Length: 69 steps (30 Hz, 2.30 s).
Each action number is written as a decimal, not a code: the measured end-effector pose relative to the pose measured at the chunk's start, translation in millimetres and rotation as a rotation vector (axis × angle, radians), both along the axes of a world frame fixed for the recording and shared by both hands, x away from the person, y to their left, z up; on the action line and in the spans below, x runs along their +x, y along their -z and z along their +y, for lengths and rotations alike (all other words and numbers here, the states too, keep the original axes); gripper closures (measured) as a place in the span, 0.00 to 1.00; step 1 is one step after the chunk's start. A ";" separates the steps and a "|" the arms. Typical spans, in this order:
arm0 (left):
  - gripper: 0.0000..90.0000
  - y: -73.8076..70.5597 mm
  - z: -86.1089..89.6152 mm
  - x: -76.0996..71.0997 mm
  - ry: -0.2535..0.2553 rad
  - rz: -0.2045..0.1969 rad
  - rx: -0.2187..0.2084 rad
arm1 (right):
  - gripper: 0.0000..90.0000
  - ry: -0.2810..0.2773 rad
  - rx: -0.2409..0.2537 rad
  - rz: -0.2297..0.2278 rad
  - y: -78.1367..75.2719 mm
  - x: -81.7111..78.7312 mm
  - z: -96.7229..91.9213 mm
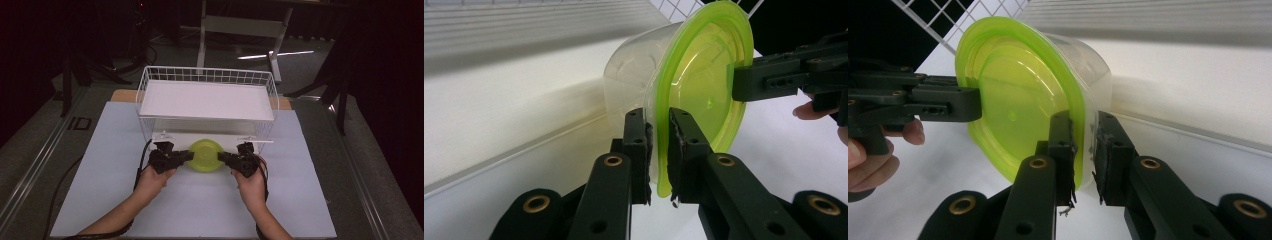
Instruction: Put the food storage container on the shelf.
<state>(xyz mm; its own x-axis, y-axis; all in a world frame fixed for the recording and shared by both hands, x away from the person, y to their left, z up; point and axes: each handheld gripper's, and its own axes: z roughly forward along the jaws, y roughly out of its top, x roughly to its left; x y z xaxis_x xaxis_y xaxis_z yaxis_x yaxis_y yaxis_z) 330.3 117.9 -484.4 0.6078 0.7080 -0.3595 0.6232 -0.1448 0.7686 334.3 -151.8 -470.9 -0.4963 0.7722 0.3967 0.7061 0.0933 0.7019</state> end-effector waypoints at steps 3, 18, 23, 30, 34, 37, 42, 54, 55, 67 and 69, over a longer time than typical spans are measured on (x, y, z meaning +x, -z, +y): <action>0.89 2.7 0.1 3.2 -0.008 0.001 0.003 | 0.88 0.010 0.001 0.001 4.4 3.3 1.5; 0.89 13.3 -1.4 19.4 -0.040 -0.007 -0.014 | 0.88 0.043 -0.009 -0.005 14.7 23.4 4.8; 0.89 17.0 0.8 26.3 -0.050 -0.011 -0.033 | 0.87 0.062 -0.006 -0.008 19.3 29.2 6.8; 0.89 17.6 1.9 32.9 -0.047 -0.023 -0.049 | 0.87 0.073 0.000 -0.027 19.9 33.7 8.6; 0.87 17.4 1.5 36.7 -0.054 -0.032 -0.059 | 0.87 0.084 0.021 -0.045 20.6 36.7 6.8; 0.86 17.8 2.5 39.1 -0.069 -0.033 -0.065 | 0.85 0.092 0.023 -0.060 20.8 37.9 8.4; 0.83 20.2 4.9 43.2 -0.093 -0.055 -0.059 | 0.76 0.102 -0.026 -0.110 18.8 37.9 13.6; 0.67 23.3 4.2 57.1 -0.131 -0.098 -0.043 | 0.67 0.173 -0.025 -0.155 24.6 47.4 17.0; 0.67 23.4 4.4 57.4 -0.137 -0.098 -0.045 | 0.66 0.173 -0.028 -0.161 24.8 48.4 17.3; 0.57 18.2 18.2 47.6 -0.165 -0.115 -0.065 | 0.61 0.165 -0.021 -0.215 16.2 35.8 16.1; 0.55 15.5 24.7 41.8 -0.158 -0.125 -0.062 | 0.62 0.156 -0.019 -0.229 12.7 25.8 15.3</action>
